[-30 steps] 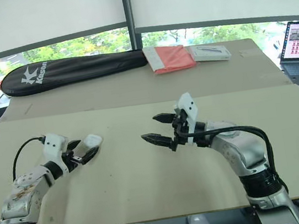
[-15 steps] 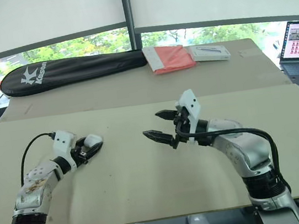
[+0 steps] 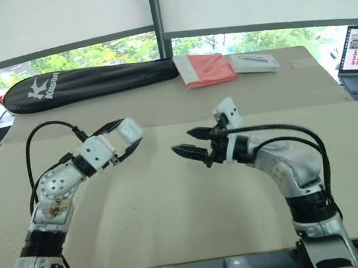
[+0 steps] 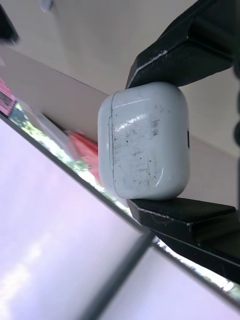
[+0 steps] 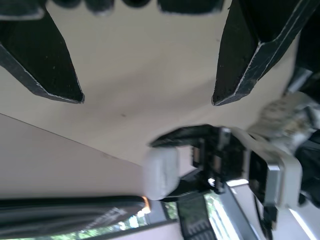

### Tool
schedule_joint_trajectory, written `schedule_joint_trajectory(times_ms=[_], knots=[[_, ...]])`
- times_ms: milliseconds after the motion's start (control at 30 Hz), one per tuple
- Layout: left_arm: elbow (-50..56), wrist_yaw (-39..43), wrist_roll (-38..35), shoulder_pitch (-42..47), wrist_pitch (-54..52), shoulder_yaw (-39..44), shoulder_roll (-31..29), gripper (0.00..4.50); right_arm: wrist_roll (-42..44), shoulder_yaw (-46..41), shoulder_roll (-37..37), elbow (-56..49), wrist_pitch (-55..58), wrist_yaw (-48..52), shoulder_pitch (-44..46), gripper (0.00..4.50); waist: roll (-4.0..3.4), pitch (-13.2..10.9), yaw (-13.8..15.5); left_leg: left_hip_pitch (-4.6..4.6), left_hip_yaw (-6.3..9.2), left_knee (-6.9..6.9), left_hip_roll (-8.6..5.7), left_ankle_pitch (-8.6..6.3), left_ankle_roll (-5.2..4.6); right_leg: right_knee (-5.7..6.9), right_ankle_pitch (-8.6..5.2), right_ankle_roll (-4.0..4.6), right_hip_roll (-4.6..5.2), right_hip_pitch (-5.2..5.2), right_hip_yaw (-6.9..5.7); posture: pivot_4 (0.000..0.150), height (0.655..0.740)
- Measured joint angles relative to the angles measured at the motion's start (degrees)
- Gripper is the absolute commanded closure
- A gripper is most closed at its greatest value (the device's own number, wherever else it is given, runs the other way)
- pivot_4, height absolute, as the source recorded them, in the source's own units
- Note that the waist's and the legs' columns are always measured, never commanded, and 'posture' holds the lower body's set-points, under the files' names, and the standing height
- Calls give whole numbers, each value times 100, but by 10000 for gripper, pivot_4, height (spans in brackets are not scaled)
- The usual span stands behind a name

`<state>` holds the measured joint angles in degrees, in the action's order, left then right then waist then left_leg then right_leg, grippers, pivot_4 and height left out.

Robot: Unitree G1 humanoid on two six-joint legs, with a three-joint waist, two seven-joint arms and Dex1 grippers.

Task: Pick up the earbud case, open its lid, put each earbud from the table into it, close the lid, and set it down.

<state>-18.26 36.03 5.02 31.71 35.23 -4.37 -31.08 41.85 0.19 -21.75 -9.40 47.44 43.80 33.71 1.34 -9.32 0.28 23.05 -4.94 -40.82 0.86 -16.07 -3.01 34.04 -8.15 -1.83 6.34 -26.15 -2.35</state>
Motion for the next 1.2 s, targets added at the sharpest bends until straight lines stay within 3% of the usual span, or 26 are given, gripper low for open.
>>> schedule_joint_trajectory(times_ms=[300,700,1067,1200], knots=[[-1049,-128,601,709,2417,-683,49,19073,-122,292,76,447,24,183,193,0,0,0,13,14,-3,-11,0,0,-4,0,9,-13,1,0,-3,1500,7400],[-2092,-133,670,1411,3352,-986,16,19073,-122,277,430,592,55,-40,373,0,0,0,-17,19,-7,-11,0,-1,-5,4,14,-20,-3,0,-6,1500,7400],[-2378,-278,856,1512,3580,-1073,47,19073,-268,299,417,732,14,10,431,35919,0,0,-42,23,-6,-11,0,-2,-8,3,15,-23,-3,0,-8,1500,7400],[-2380,-323,843,1516,3609,-1086,52,19073,-345,315,383,717,-37,120,454,36265,0,0,-48,23,-5,-12,1,-2,-8,4,15,-24,-3,0,-8,1500,7400]])
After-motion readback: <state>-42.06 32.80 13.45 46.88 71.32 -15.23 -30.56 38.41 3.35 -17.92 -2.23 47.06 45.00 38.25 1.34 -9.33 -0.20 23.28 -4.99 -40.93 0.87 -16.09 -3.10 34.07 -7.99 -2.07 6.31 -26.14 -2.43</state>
